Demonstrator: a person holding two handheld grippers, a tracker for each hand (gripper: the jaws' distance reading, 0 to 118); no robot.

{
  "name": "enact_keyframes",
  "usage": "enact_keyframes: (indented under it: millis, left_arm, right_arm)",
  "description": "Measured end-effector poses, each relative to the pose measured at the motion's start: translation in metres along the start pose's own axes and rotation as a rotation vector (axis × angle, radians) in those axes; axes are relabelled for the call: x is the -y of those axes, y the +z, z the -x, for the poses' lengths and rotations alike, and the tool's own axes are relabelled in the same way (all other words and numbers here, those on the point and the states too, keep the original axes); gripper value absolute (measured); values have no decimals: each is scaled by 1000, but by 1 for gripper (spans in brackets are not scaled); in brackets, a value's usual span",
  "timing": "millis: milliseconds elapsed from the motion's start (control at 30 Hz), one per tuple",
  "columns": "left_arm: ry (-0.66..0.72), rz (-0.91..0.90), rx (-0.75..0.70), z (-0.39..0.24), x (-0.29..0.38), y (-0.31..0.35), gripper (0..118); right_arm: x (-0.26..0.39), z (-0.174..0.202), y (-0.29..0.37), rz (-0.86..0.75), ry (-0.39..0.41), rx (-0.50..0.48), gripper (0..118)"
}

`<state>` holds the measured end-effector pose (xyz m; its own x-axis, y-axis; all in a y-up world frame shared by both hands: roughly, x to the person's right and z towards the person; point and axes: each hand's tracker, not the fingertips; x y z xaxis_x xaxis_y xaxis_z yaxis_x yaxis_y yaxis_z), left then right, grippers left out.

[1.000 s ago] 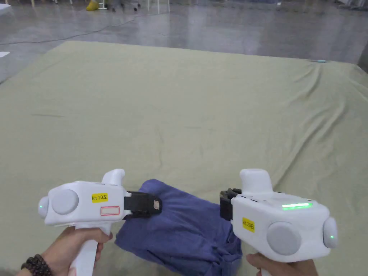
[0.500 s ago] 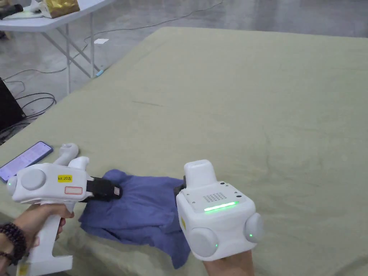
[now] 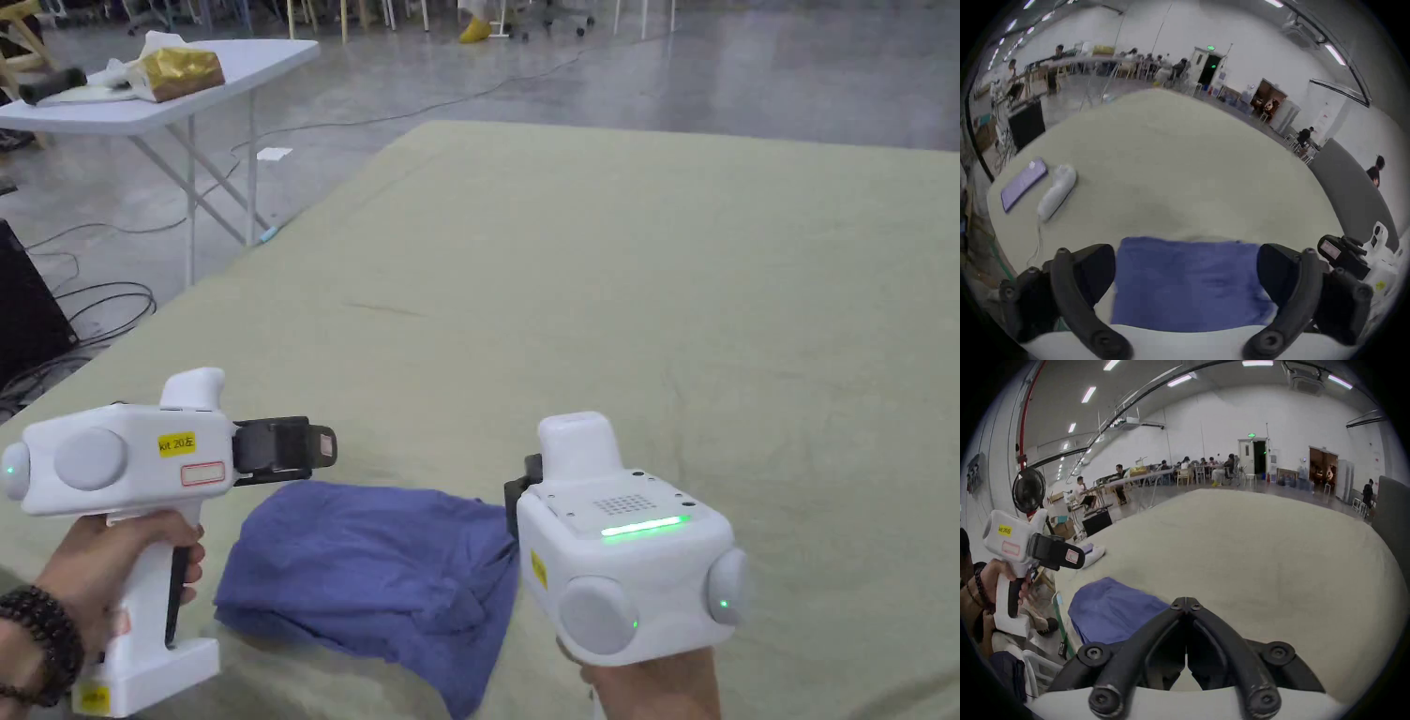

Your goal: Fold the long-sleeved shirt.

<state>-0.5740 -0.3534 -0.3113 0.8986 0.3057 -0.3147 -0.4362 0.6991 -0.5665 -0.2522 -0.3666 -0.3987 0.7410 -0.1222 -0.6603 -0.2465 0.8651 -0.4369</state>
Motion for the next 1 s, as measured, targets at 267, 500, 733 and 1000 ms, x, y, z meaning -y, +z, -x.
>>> enact_keyframes:
  millis: [267, 500, 733, 1000]
  left_arm:
    - [-290, -333, 31, -226, 12, 55, 0]
    - [-482, -652, -26, -378, 42, 80, 0]
    - [-377, -717, 11, -419, 113, 82, 0]
    - [-428, -698, 51, -408, 182, 83, 0]
  right_arm:
    - [-51, -93, 156, -267, 10, 223, 0]
    - [-55, -181, 276, -403, -1, 466, 0]
    - [3, -229, 335, -459, -42, 629, 0]
    - [78, -230, 345, -406, -46, 718, 0]
